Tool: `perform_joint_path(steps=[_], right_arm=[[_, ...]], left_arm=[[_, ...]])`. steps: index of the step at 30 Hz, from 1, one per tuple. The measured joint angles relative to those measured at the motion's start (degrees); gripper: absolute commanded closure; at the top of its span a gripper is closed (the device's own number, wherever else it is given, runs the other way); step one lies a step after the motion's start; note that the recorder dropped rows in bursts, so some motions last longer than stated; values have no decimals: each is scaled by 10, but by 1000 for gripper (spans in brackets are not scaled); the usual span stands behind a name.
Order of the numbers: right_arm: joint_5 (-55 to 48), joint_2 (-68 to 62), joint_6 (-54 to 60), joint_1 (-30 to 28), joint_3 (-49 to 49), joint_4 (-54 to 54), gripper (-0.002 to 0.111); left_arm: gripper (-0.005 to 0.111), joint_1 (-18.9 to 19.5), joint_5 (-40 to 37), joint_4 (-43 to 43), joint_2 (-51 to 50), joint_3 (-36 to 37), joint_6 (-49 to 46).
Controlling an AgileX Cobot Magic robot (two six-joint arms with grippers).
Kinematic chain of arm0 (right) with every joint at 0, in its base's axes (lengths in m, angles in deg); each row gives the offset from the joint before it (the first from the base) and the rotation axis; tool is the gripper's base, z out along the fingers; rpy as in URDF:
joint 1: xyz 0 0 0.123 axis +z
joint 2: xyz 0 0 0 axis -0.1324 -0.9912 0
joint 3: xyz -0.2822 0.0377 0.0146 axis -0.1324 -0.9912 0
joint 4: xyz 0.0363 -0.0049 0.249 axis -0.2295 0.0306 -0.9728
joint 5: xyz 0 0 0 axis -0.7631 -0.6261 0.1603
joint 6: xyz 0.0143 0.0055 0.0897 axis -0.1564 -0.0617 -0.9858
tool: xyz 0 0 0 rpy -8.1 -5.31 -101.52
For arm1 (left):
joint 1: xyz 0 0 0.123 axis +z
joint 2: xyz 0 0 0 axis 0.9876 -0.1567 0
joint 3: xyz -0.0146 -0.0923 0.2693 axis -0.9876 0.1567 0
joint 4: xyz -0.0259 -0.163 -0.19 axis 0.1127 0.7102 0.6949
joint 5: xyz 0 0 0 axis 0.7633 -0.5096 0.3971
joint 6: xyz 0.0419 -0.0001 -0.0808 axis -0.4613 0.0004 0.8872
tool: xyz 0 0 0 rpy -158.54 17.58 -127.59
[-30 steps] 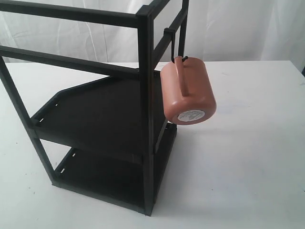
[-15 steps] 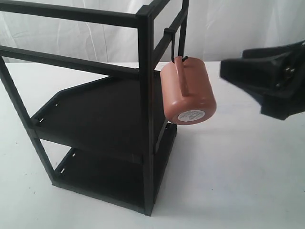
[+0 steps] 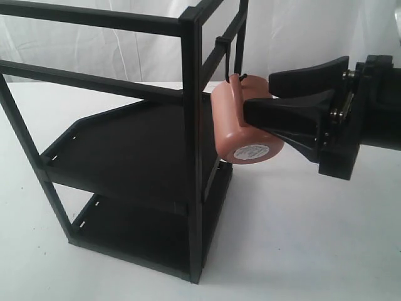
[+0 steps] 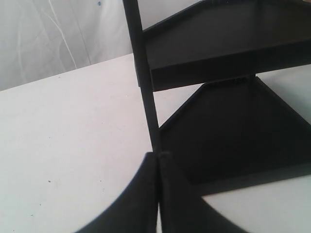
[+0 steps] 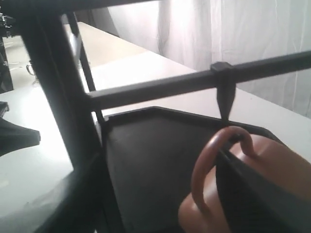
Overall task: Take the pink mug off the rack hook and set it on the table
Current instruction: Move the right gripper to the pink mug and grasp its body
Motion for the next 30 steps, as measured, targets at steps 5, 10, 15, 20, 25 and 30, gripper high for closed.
perform_joint_path(steps=[5, 10, 15, 20, 25, 30], right_arm=[[4, -5, 11, 0, 3, -10, 47], [9, -26, 16, 0, 3, -15, 47], [18, -52, 16, 6, 10, -23, 47], [4, -76, 16, 25, 22, -23, 47], [-12, -96, 16, 33, 32, -23, 47], [-22, -111, 16, 37, 38, -23, 47]], left_arm=[[107, 0, 0, 0, 0, 0, 0], [107, 0, 0, 0, 0, 0, 0], [107, 0, 0, 0, 0, 0, 0], [107, 0, 0, 0, 0, 0, 0], [107, 0, 0, 0, 0, 0, 0], [107, 0, 0, 0, 0, 0, 0]])
